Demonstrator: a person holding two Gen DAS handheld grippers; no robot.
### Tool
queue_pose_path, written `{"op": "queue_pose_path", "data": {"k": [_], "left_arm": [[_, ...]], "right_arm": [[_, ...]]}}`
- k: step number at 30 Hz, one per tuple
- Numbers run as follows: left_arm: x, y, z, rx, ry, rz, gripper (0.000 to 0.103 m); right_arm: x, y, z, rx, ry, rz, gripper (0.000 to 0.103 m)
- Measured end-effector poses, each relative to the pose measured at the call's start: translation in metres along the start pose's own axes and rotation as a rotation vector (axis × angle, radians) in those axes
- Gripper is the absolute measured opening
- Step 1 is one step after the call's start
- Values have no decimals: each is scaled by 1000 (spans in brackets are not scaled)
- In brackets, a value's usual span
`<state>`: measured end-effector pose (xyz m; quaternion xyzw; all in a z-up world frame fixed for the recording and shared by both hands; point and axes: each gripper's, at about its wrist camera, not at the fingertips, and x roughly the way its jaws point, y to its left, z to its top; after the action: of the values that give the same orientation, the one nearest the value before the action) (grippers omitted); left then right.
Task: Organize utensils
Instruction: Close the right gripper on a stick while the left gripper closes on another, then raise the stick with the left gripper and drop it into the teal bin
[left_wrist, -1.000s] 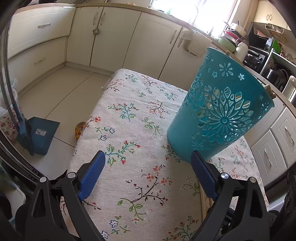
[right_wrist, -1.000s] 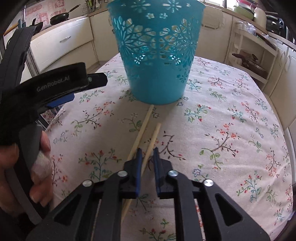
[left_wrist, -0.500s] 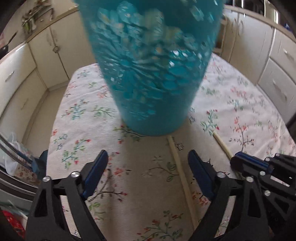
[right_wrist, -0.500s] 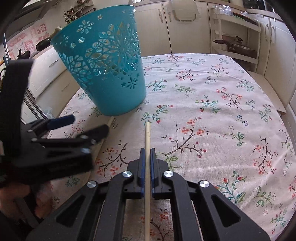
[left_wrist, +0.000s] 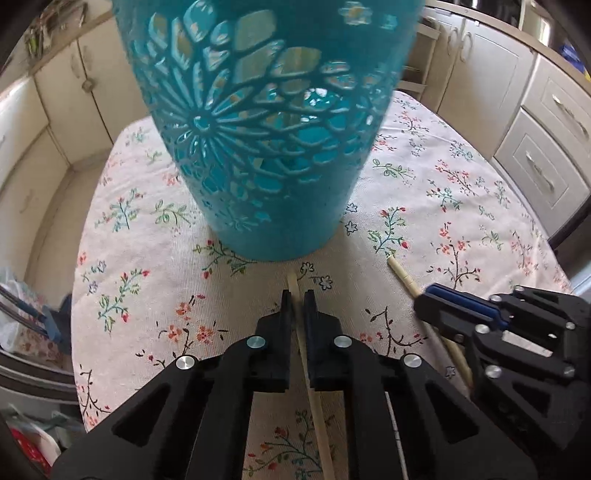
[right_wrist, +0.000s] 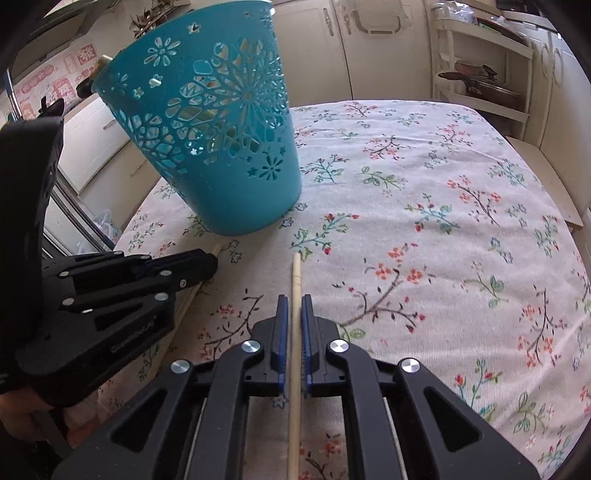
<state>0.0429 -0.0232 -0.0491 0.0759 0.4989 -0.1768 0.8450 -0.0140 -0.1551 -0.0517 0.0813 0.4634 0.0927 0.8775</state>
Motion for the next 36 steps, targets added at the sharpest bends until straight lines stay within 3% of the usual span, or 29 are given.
{"op": "queue_pose_path", "data": {"k": [5, 12, 20, 27, 36], "left_arm": [[1, -9, -2, 68, 1, 31, 7], [-7, 2, -9, 56, 17, 6, 5], [-32, -7, -24, 140, -30, 44, 5], [-43, -25, -17, 203, -71, 54, 5], [-61, -33, -18, 232, -103, 44, 5]], "right_arm": [[3, 4, -1, -46, -27, -28, 6], [3, -7, -2, 2, -32, 21, 6], [3, -7, -1, 9, -33, 26, 6], [2, -8, -1, 11, -34, 28, 6], [1, -8, 0, 12, -34, 29, 6]]}}
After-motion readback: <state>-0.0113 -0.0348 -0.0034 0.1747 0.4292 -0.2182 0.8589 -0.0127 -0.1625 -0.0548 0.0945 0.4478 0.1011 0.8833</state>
